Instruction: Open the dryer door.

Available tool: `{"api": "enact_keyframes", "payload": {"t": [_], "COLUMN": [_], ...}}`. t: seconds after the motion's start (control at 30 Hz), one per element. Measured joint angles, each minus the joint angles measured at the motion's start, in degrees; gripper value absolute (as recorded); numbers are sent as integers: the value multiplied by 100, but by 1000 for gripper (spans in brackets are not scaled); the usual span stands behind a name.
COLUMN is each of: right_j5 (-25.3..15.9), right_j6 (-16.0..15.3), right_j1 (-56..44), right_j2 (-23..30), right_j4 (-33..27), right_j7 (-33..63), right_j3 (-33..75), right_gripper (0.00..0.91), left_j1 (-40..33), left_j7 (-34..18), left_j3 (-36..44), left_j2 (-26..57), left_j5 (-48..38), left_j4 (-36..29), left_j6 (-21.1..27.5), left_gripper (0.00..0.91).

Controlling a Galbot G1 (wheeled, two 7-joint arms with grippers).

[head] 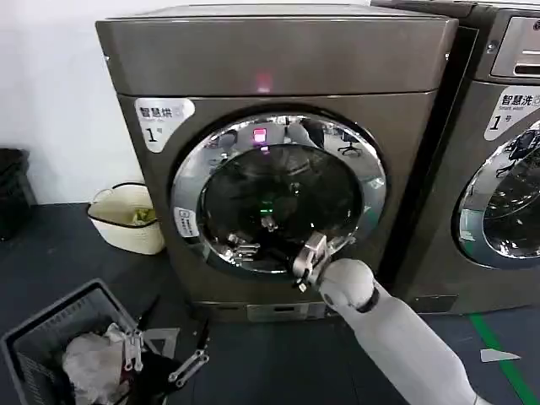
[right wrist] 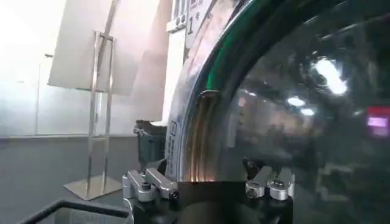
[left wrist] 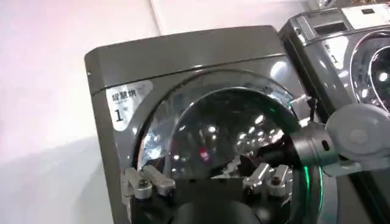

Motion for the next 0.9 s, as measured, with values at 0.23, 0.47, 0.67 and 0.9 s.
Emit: {"api": "enact_keyframes", "payload": {"t": [0.23, 0.47, 0.67, 0.9], "right_j5": [-43, -81, -126, -164], "right_j6": [-16, -16, -16, -8], "right_j1": [93, 213, 273, 415], "right_j2": [174, 351, 485, 649], "right_j4": [-143, -295, -405, -565], "right_j7": [34, 35, 34, 34], "right_j3": [-121, -223, -303, -393], "right_gripper": [907, 907, 907, 907], "left_j1": [-1, 8, 14, 11], "left_j7": [0, 0, 0, -1], "left_j3": [-5, -9, -10, -9], "left_j2": [-1, -13, -38, -49], "left_j5": [-2, 12, 33, 40], "left_j4": [3, -7, -8, -3], "left_j6": [0, -4, -11, -14], "left_gripper": [907, 907, 907, 907]}}
